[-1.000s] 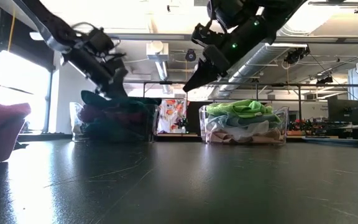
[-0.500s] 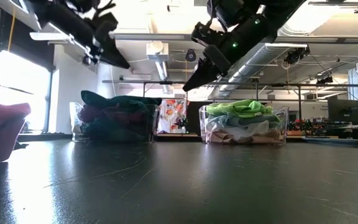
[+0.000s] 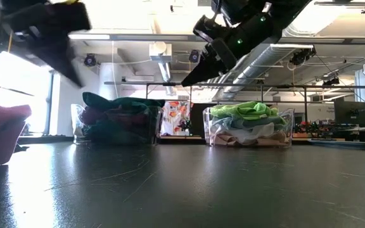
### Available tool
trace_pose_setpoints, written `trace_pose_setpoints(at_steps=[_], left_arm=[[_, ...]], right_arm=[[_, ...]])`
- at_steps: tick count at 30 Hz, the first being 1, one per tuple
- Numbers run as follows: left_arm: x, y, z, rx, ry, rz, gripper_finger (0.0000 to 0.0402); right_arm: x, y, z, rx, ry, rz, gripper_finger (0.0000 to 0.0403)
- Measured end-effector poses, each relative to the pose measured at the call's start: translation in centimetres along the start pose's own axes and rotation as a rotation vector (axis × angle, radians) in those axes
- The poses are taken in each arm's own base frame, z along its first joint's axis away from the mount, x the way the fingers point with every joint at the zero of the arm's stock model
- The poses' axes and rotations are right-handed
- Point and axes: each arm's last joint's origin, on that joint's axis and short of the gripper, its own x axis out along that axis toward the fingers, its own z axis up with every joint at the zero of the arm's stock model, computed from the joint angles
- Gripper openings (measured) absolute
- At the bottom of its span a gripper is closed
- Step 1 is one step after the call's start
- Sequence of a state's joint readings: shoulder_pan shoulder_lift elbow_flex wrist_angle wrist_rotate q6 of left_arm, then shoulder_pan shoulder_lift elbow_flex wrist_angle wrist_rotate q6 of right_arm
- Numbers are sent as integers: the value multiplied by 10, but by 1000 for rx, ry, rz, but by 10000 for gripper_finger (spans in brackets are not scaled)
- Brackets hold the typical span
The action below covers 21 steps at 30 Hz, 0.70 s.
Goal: Sort towels by color in basket
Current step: Put the black kitchen towel into the left transparent bin
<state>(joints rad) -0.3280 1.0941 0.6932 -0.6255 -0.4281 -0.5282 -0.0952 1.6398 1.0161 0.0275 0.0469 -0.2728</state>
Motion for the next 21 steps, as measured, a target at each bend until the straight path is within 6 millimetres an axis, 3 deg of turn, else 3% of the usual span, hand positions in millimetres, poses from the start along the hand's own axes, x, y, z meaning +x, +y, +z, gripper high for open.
trace_pose_setpoints(at_steps=[4,10,14,21], left_arm=[[1,-9,-29,-159,267,42,0],[4,-9,-65,-440,706,337,0],[15,-22,-70,-502,795,335,1],[36,-37,-75,-467,824,285,21]], right_arm=[[0,1,3,-36,-42,46,0],[0,-1,8,-83,-105,72,0],[0,0,8,-94,-124,97,0],[11,4,1,-91,-106,145,0]])
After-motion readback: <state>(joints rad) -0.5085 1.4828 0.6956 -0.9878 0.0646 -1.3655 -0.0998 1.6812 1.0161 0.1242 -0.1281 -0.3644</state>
